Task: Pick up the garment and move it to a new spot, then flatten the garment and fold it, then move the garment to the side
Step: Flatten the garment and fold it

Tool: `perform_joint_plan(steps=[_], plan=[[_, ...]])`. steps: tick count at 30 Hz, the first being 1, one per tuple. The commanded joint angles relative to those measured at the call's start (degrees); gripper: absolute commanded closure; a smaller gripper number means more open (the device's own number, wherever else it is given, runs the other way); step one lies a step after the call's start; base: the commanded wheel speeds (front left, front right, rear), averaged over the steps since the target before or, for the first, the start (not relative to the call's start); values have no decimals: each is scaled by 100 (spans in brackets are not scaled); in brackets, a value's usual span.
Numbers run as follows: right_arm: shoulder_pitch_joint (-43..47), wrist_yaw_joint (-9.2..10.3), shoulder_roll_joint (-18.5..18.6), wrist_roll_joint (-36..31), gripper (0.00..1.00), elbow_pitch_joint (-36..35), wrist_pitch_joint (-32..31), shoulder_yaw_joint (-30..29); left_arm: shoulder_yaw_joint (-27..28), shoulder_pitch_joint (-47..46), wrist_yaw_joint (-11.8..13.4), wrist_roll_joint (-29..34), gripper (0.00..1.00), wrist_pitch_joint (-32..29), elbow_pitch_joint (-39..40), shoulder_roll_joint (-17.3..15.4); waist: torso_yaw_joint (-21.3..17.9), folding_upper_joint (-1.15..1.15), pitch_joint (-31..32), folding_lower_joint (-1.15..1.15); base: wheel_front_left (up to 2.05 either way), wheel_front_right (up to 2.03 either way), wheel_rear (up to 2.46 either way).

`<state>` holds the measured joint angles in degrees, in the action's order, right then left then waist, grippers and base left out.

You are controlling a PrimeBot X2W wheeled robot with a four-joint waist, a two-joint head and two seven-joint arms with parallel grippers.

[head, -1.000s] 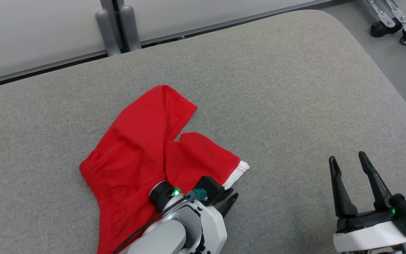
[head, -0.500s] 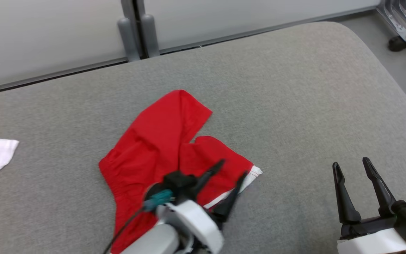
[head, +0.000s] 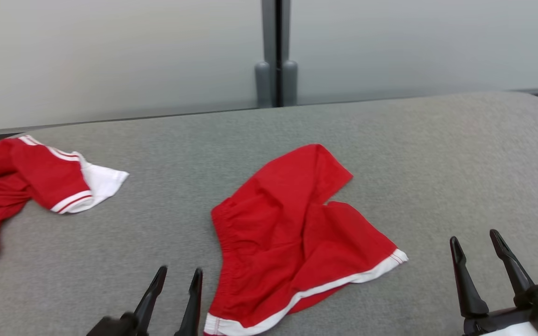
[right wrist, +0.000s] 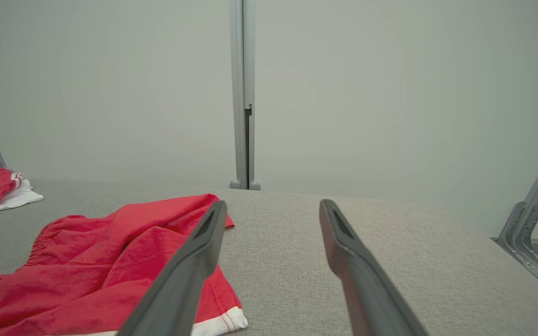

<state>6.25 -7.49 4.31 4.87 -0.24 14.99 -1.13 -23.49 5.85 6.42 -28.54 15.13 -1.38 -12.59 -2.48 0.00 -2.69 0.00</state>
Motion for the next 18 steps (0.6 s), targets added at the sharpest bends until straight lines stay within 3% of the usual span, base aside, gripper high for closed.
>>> perform_joint_plan(steps=[1, 11, 18], plan=[[52, -1, 43, -44, 0, 21, 30, -19, 94, 111, -46, 86, 0, 1, 15, -11, 255, 0, 221, 0, 0, 0, 0], [252, -1, 11, -99, 0, 384, 30, -34, 1458, 957, -891, 883, 0, 2, -295, 603, 512, 0, 486, 0, 0, 0, 0], [269, -1, -33, -92, 0, 540, 30, 3, 2024, 949, -1215, 1245, 0, 1, -414, 851, 497, 0, 566, 0, 0, 0, 0]])
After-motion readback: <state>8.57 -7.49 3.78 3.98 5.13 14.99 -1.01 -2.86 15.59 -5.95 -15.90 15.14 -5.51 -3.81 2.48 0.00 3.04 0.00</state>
